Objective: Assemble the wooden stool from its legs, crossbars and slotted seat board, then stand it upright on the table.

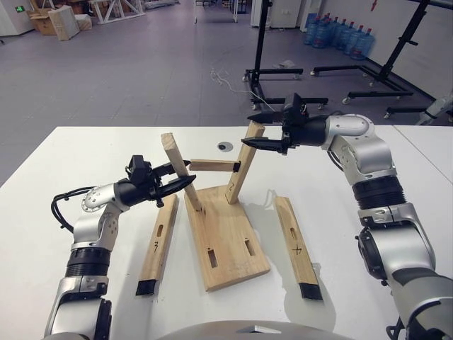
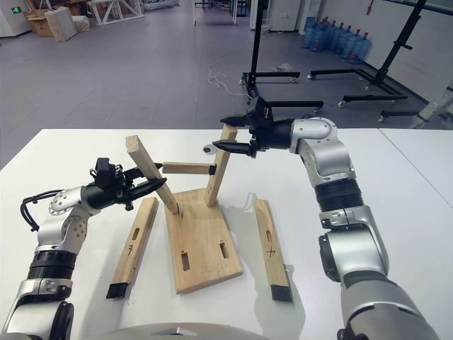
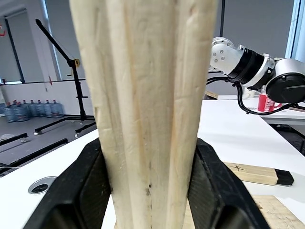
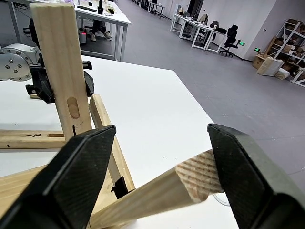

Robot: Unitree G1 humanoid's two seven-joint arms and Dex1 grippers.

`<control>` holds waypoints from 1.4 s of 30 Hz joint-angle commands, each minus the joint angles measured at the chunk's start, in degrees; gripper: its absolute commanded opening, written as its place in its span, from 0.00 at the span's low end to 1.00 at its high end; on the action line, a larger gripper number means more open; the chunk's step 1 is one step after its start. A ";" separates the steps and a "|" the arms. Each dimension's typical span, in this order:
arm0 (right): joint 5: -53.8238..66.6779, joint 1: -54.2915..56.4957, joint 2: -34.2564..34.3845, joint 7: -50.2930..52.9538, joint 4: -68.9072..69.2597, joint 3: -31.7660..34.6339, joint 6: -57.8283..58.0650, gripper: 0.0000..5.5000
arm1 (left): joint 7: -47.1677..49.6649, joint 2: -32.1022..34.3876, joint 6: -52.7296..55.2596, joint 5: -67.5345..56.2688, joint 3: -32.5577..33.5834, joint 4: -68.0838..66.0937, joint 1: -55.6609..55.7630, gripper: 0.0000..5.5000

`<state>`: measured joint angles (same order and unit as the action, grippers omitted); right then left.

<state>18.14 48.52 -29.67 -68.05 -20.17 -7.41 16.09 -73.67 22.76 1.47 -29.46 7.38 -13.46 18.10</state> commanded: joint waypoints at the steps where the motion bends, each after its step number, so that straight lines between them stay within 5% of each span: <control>1: -2.05 -1.16 -0.25 -2.00 -2.54 -2.17 1.44 0.64 | 3.07 -0.15 -2.41 0.55 1.78 -2.63 -0.45 0.37; 27: -11.16 -1.67 -3.94 -8.33 -3.18 -13.95 -6.00 0.64 | 3.64 -1.65 -1.23 -3.66 4.08 -5.19 0.84 0.37; 42: -10.88 0.07 -3.94 -8.74 -2.17 -14.93 -7.39 0.64 | 2.24 -0.91 -2.46 0.27 2.24 -8.19 -0.19 0.37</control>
<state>10.12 53.31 -34.57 -71.38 -21.05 -17.14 7.08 -73.14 20.90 -0.37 -31.10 9.75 -20.16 17.69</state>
